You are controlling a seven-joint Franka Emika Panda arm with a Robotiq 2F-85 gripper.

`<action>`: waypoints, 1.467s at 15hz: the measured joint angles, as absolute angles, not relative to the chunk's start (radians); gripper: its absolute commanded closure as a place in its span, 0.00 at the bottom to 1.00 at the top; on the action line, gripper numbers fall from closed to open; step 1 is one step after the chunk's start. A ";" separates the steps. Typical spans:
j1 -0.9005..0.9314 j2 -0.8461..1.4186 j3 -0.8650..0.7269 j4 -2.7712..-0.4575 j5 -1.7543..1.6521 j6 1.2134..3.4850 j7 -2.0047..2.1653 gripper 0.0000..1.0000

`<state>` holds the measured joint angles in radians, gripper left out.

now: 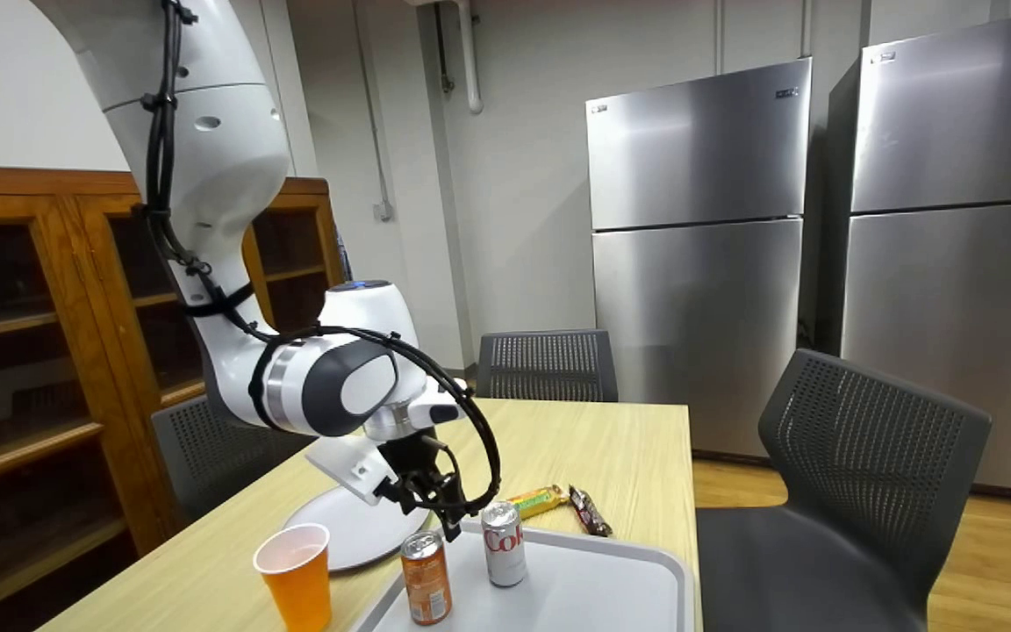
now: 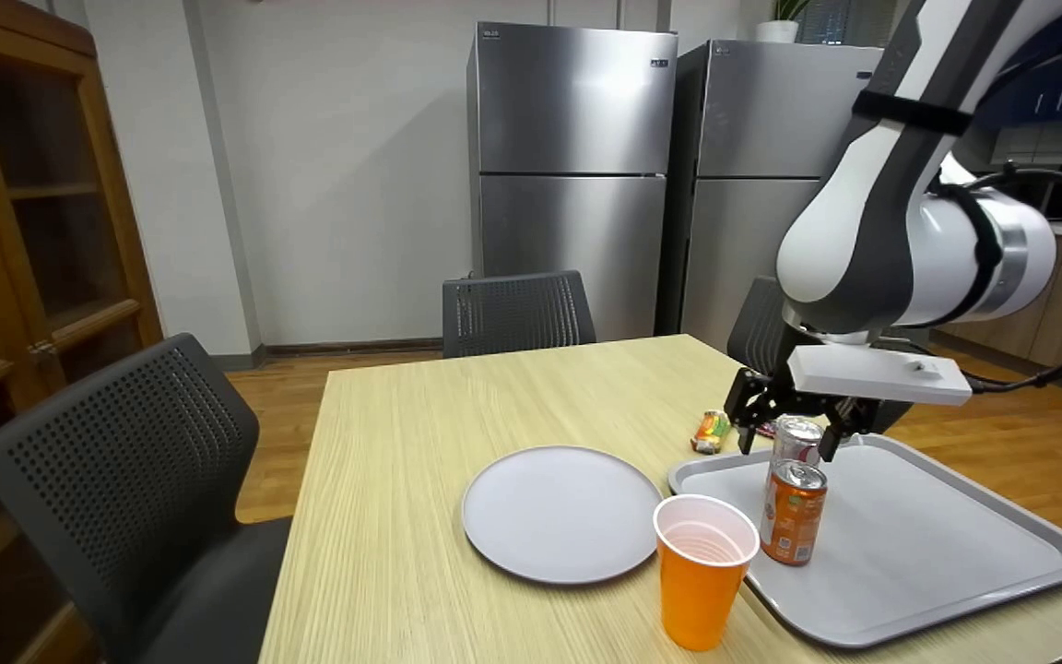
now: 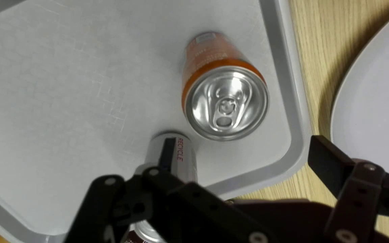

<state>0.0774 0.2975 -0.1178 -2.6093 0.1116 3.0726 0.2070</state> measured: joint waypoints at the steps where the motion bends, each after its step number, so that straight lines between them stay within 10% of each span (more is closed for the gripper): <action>1: 0.078 0.288 -0.118 -2.609 0.111 3.073 0.207 0.00; 22: 0.157 0.249 -0.121 -2.477 0.024 2.959 0.207 0.00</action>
<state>0.1572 0.2490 -0.1208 -2.4774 0.0244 2.9591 0.2070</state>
